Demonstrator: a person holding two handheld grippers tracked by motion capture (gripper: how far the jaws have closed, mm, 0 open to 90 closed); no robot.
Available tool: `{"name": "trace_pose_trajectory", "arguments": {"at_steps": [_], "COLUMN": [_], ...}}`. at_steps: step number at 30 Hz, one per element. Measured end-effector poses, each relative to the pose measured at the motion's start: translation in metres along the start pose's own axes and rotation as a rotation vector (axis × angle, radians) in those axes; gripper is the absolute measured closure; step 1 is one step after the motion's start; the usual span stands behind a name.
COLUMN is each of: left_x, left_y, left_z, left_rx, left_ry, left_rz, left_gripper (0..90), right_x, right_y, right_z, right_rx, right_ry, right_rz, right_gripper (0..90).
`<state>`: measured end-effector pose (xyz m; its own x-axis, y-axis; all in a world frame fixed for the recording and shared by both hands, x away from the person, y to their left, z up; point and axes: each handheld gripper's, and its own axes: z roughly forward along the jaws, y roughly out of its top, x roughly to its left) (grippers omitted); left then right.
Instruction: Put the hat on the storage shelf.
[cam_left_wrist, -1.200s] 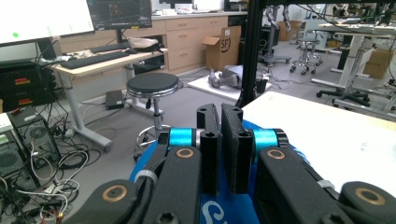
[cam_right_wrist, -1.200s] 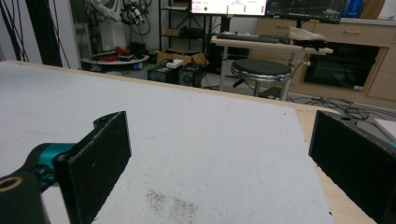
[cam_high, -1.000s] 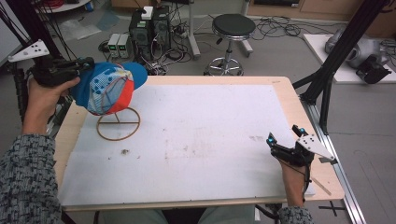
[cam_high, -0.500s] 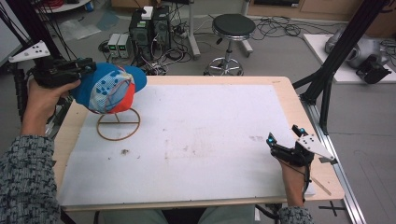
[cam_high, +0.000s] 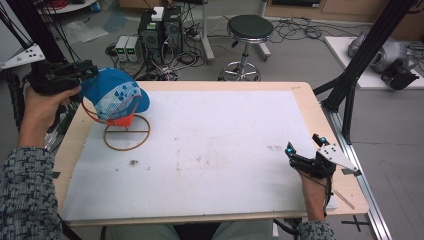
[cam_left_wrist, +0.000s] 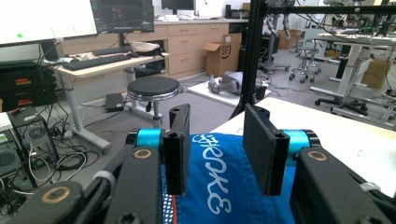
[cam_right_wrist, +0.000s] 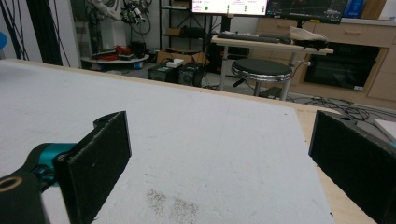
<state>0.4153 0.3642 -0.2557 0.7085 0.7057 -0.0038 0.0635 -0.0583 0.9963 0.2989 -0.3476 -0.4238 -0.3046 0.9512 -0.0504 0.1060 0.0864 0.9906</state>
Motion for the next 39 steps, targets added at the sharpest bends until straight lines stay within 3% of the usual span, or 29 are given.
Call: {"name": "trace_pose_trajectory", "arguments": {"at_steps": [17, 23, 29, 39], "left_x": [-0.021, -0.035, -0.050, -0.082], "left_y": [0.014, 0.019, 0.019, 0.014], "left_z": [-0.009, -0.010, -0.007, -0.007], "left_rx": [-0.030, -0.042, -0.042, -0.049], "left_ry": [0.015, 0.011, 0.038, 0.030], "left_rz": [0.049, 0.073, 0.077, 0.100], "left_gripper": [55.8, 54.1, 43.9, 35.6], "right_x": [0.000, 0.000, 0.001, 0.000], "right_y": [0.000, 0.000, 0.000, 0.000], "right_z": [0.000, 0.001, 0.002, 0.002], "right_rx": [0.001, -0.002, -0.001, -0.003], "right_ry": [0.002, 0.004, 0.007, 0.009], "right_rz": [0.004, 0.003, 0.006, 0.005], "right_gripper": [4.6, 4.6, 4.6, 4.6]}}
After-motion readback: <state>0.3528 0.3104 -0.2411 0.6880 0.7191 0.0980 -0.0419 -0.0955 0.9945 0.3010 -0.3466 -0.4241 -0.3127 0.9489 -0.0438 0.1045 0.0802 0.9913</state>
